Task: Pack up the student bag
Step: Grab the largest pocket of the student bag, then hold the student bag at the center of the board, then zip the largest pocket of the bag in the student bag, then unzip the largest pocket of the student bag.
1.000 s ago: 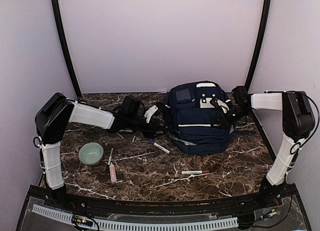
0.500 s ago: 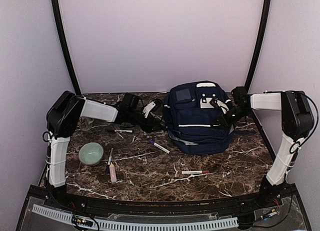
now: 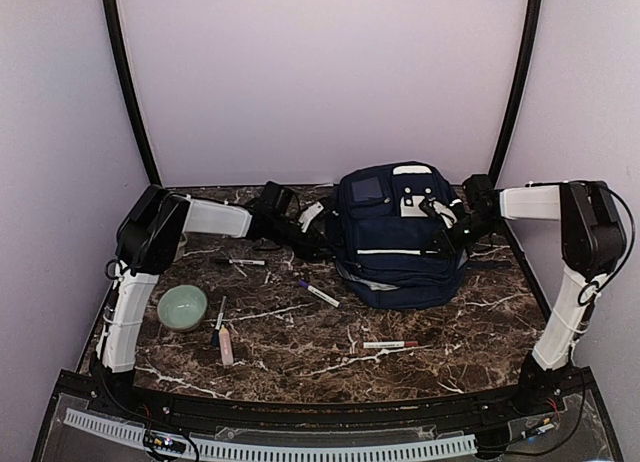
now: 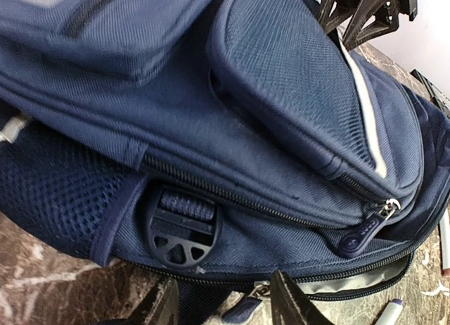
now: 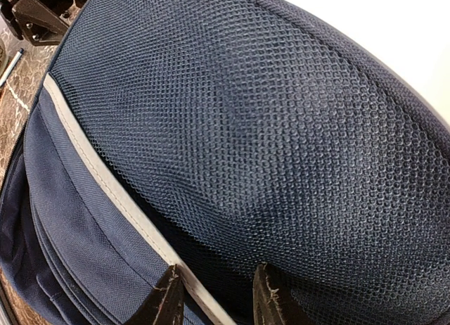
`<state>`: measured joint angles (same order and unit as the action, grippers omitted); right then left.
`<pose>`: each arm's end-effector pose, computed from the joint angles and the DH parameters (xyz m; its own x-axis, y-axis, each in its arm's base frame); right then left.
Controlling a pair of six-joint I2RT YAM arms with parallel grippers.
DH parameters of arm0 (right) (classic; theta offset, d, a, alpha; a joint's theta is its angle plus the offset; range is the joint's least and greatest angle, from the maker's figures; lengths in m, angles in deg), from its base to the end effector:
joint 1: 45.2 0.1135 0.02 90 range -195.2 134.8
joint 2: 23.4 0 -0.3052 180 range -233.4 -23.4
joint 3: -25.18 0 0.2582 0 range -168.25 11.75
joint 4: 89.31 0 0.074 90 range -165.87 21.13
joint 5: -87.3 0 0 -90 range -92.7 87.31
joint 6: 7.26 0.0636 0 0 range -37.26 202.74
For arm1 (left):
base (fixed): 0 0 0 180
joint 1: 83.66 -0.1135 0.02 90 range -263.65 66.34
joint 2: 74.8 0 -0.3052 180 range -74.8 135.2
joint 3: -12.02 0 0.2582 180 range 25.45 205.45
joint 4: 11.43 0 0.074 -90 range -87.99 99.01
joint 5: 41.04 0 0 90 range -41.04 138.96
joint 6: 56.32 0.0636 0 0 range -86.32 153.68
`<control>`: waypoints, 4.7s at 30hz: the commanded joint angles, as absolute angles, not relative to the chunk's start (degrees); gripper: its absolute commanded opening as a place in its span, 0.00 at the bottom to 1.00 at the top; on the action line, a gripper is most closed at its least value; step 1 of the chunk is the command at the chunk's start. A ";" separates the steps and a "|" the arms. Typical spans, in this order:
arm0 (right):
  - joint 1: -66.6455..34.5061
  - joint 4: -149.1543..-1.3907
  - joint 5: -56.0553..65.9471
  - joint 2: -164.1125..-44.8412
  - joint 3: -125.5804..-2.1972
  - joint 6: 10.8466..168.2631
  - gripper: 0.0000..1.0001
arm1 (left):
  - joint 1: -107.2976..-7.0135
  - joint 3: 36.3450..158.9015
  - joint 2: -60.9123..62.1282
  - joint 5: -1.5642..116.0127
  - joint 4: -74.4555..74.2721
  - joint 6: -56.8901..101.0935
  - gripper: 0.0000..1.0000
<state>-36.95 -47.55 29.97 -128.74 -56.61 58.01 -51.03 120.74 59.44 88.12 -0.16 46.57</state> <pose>0.3817 0.0900 0.1888 -0.6728 -0.4534 -0.5846 -0.6886 0.6728 0.2707 0.4539 -0.3383 0.1471 -0.3034 0.3996 -0.8650 0.9352 0.2987 -0.1900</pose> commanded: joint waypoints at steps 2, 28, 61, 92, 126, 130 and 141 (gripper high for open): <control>-37.37 -46.86 21.81 -134.14 -54.92 58.66 0.35 | -51.15 121.81 60.11 91.89 4.82 46.09 0.48; -37.24 -46.00 23.04 -135.42 -55.34 58.57 0.35 | -49.67 117.78 59.92 88.54 5.36 48.07 0.27; -15.51 -36.60 28.41 -146.24 -91.58 69.72 0.27 | -43.22 103.49 48.35 81.72 -2.64 40.95 0.00; -16.10 -35.95 21.41 -158.85 -91.33 77.81 0.24 | -28.83 106.71 44.47 83.63 -3.70 41.21 0.00; -18.54 -30.09 32.90 -144.67 -91.67 71.36 0.30 | -18.26 119.71 54.14 77.39 -2.98 40.14 0.00; -24.71 -24.54 36.77 -134.41 -86.06 64.26 0.40 | -18.63 117.06 51.05 74.22 -3.23 41.08 0.00; -32.31 -26.46 22.88 -103.01 -49.93 37.10 0.55 | -24.73 109.85 46.47 73.25 -8.09 36.28 0.00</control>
